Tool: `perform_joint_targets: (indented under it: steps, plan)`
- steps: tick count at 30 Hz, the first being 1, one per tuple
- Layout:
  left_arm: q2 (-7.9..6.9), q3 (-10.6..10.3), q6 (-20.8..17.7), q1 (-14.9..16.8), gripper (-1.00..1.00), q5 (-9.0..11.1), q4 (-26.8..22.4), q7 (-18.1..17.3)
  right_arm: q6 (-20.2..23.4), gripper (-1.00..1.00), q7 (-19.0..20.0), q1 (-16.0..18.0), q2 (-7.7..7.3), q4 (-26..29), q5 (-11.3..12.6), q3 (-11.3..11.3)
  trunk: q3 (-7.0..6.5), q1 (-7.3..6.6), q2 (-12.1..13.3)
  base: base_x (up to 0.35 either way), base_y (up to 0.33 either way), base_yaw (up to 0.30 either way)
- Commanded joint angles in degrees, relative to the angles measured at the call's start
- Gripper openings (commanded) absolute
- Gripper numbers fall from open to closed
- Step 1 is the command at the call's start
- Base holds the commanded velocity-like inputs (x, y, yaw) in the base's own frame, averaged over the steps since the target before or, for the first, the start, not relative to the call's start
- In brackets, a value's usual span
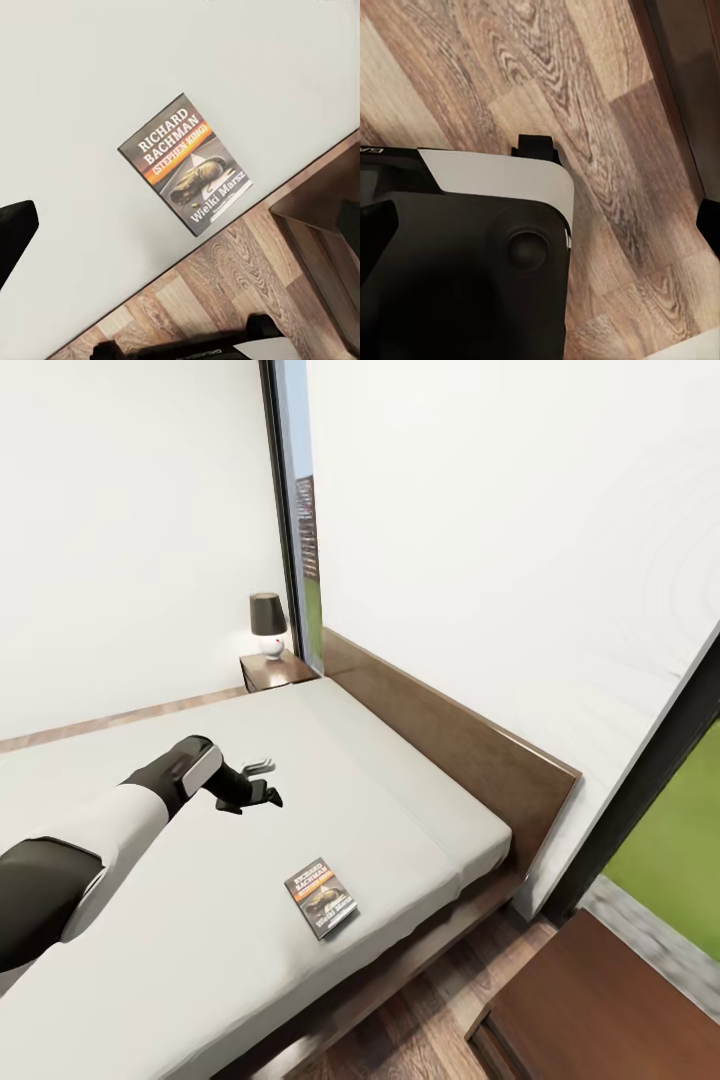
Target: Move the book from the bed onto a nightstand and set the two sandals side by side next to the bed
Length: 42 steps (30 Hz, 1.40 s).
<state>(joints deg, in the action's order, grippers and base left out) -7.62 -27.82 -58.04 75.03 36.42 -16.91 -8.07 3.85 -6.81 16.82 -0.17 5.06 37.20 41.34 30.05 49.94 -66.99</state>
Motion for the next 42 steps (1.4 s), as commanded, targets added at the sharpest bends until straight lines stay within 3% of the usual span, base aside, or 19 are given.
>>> perform_joint_targets:
  steps: [1,13,29,42]
  plan:
    - [-0.04,-0.26,-0.11,0.04,1.0,-0.48,-0.09,-0.61,0.41,1.0,-0.34,0.01,-0.03,0.14,0.23,0.36,0.11,0.0,-0.03,0.0,0.0,0.0]
    - [-0.11,-0.14,-0.3,1.23,1.0,-0.4,-0.41,-0.77,0.52,1.0,-0.31,-0.08,0.02,-2.36,0.17,0.36,1.07,0.0,-0.03,0.0,0.0,0.0]
    - [-0.18,-0.13,-0.65,6.67,1.0,-0.32,0.31,-0.43,0.46,1.0,-0.31,-0.46,0.24,-3.62,0.16,0.4,2.55,0.0,-0.03,0.0,0.0,0.0]
    - [0.12,0.01,-0.55,7.41,1.0,-0.38,0.54,-0.03,0.62,1.0,-0.31,-0.5,0.25,-3.86,0.16,0.41,3.75,0.0,-0.03,0.0,0.0,0.0]
